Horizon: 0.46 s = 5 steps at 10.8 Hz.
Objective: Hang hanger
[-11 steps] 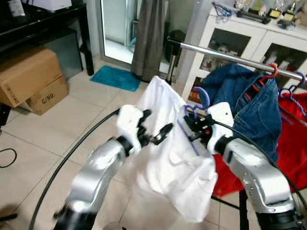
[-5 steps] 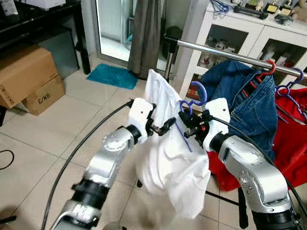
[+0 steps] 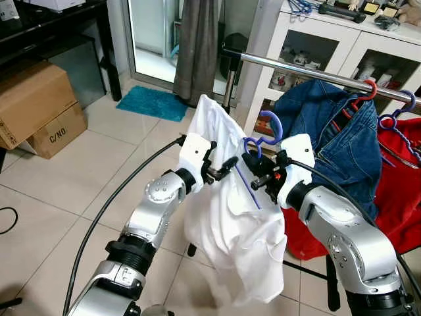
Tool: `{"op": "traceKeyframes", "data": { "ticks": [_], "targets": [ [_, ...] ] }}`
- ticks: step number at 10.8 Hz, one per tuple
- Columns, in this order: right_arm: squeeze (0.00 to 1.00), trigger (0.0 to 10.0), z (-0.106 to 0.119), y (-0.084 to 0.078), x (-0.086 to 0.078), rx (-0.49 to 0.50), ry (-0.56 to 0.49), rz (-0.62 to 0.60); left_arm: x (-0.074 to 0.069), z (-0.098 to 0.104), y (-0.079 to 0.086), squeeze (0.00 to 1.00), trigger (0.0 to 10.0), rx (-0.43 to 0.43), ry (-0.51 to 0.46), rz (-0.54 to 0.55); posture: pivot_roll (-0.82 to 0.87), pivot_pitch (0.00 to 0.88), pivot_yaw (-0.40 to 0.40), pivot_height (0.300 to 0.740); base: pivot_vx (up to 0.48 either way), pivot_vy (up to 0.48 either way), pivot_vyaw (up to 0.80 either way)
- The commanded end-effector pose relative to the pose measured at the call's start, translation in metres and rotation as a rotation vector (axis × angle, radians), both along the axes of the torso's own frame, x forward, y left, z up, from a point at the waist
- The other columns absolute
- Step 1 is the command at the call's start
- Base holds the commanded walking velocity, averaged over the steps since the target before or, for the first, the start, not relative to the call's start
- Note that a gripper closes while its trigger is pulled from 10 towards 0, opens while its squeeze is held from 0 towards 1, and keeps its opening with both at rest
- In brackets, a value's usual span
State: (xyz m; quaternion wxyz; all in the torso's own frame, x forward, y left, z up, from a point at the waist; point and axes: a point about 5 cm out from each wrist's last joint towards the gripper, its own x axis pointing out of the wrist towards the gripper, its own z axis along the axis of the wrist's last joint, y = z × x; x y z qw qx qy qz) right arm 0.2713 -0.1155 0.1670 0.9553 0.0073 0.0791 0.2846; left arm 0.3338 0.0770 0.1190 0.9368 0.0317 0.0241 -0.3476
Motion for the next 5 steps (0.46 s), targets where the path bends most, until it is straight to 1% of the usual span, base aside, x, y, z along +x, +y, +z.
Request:
{"op": "traceKeyframes", "data": {
  "ticks": [1,5],
  "targets": [
    [0.0,10.0,0.0096,-0.0011,-0.0014,0.009,-0.034,-0.002,0.0042,0.0059,-0.0029,0.0,0.0,-0.002,-0.03,-0.008,0.1,0.047,-0.104,0.74,0.0,0.0,0.0],
    [0.0,10.0,0.0079,-0.0021,-0.0003,0.002,-0.021,-0.009,0.0011,0.0045,-0.0002,0.0,0.0,-0.019,-0.045,-0.025,0.1,0.049,-0.107,0.74,0.0,0.0,0.0]
  ]
}}
